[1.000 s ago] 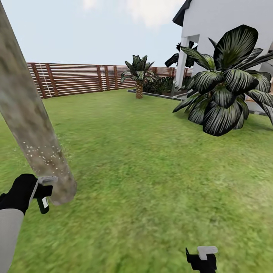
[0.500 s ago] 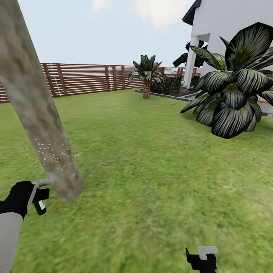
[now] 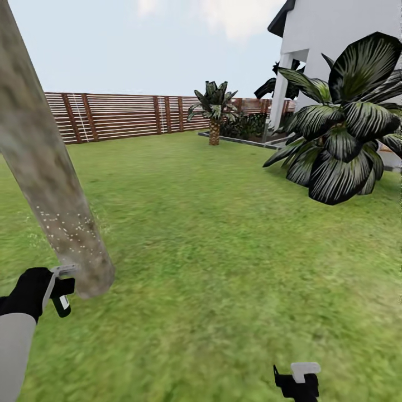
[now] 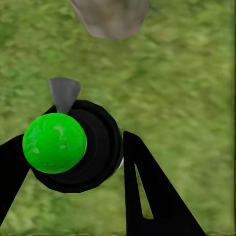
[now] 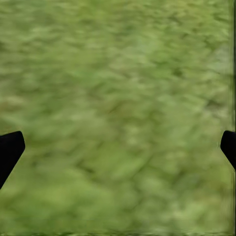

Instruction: In the garden, pick up the pesticide atomizer on the floor and spray pesticide onto both trees until each tree trunk is fully covered.

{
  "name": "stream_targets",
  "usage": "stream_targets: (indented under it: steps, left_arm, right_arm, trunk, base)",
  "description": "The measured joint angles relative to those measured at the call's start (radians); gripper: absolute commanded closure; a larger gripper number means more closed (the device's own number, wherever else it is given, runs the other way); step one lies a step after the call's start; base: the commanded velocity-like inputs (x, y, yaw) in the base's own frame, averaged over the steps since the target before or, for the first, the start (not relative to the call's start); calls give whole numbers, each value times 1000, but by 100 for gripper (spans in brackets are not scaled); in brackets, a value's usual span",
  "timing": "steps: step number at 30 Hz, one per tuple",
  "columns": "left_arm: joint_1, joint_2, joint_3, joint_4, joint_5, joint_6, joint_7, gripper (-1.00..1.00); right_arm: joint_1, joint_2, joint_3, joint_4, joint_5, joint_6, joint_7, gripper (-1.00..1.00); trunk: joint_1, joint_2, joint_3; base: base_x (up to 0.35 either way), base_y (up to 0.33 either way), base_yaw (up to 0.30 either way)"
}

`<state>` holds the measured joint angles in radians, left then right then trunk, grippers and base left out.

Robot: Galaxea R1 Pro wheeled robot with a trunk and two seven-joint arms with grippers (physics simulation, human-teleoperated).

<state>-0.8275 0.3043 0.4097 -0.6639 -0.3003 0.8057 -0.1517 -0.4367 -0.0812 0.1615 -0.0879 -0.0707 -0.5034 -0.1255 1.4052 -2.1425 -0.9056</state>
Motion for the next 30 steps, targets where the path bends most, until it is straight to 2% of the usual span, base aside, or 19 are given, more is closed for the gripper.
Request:
stream_targets:
  steps: [4, 7, 9, 12, 13, 15, 16, 18, 19, 20, 21, 23, 25, 27, 30]
  left_arm:
    - [3, 1, 2, 39, -1, -7, -3, 100]
    - [47, 3, 0, 56, -1, -19, -11, 100]
    - [84, 3, -4, 61, 0, -64, -15, 100]
    - [141, 2, -17, 62, 0, -187, -54, 100]
    - [163, 2, -46, 62, 1, -241, -96, 100]
    - [211, 7, -153, 58, -1, -367, -208, 100]
    - [228, 8, -192, 56, -5, -416, -242, 100]
    - [261, 9, -286, 60, -12, -549, -309, 100]
    - [266, 10, -310, 62, -19, -587, -325, 100]
    - [271, 10, -347, 64, -38, -634, -357, 100]
    - [273, 7, -384, 67, -73, -675, -412, 100]
    - [275, 2, -421, 69, -111, -720, -500, 100]
    - [275, -12, -444, 69, -123, -739, -554, 100]
    - [276, -34, -496, 68, -126, -744, -569, 100]
    - [293, -37, -498, 70, -112, -749, -579, 100]
  right_arm:
    - [0, 0, 0, 0, 0, 0, 0, -100]
    - [0, 0, 0, 0, 0, 1, 1, -100]
    - [0, 0, 0, -1, 2, 1, 2, -100]
    - [0, 2, 9, -5, 28, 2, 7, -100]
    - [0, 3, 31, -9, 63, 2, 11, -100]
    - [-1, 4, 105, -41, 169, 3, 34, -100]
    - [-1, 4, 124, -67, 211, 4, 50, -100]
    - [-1, 3, 154, -156, 316, 23, 142, -100]
    - [-1, 1, 157, -181, 338, 42, 188, -100]
    - [-5, -1, 158, -212, 355, 84, 273, -100]
    - [-17, -3, 158, -238, 363, 133, 358, -100]
    - [-58, -14, 157, -278, 367, 198, 475, -100]
    - [-113, -19, 156, -306, 370, 248, 605, -100]
    - [-154, -21, 155, -332, 370, 267, 733, -100]
    - [-158, -4, 153, -340, 365, 263, 730, -100]
  trunk:
    - [0, 0, 0]
    - [0, 0, 0]
    - [0, 0, 0]
    - [0, 0, 0]
    - [0, 0, 0]
    - [0, 0, 0]
    - [0, 0, 0]
    - [0, 0, 0]
    - [0, 0, 0]
    - [0, 0, 0]
    - [0, 0, 0]
    - [0, 0, 0]
    - [0, 0, 0]
    - [-1, 0, 0]
    - [0, 0, 0]
  base:
    - [-298, -130, 0]
    - [-304, -124, 0]
    - [-305, -123, 0]
    - [-305, -123, 0]
    - [-305, -119, 0]
    - [-306, -108, 0]
    - [-309, -91, 0]
    - [-311, -47, 0]
    - [-313, -19, 0]
    - [-308, -10, 0]
    - [-247, -6, 0]
    - [-95, -2, 0]
    - [-25, -1, 0]
    - [-4, 0, 0]
    - [0, 0, 0]
